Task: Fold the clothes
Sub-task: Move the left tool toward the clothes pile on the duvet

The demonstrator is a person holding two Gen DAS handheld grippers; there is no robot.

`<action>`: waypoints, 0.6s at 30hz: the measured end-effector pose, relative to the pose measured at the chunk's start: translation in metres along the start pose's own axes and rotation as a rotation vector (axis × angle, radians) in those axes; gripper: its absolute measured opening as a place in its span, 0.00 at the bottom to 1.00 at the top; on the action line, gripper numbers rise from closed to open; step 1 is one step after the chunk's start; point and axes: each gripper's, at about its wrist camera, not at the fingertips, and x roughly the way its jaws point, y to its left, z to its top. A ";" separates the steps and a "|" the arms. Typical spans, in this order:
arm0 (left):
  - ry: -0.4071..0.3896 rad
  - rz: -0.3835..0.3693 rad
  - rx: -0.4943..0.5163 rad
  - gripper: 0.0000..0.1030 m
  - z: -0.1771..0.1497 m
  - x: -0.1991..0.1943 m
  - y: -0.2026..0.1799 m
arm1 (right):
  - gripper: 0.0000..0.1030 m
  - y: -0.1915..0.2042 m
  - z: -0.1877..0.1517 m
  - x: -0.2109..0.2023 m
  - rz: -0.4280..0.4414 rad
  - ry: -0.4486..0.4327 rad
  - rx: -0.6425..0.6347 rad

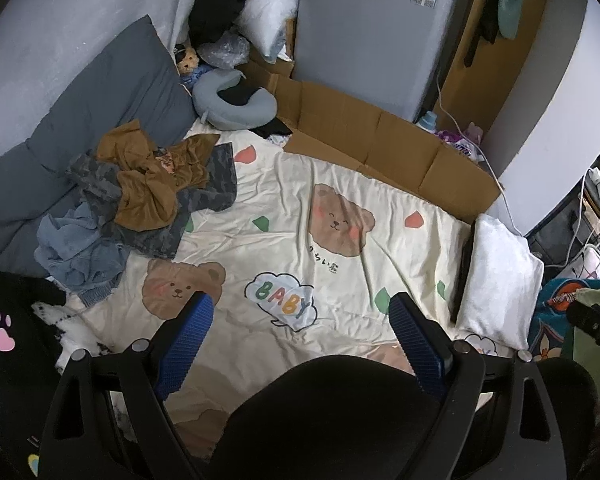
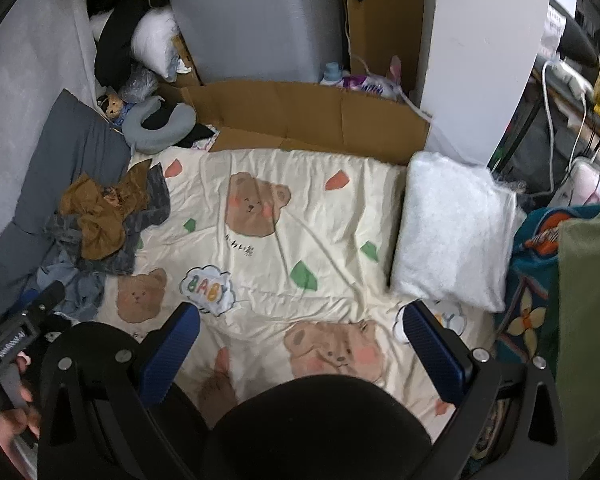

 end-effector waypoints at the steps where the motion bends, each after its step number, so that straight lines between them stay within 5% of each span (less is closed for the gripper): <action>1: 0.000 0.001 0.002 0.87 0.000 0.000 0.001 | 0.99 0.000 0.001 -0.002 0.006 -0.006 0.000; 18: -0.017 -0.024 0.000 0.87 0.041 -0.019 0.034 | 0.99 0.025 0.038 -0.043 0.058 -0.058 0.007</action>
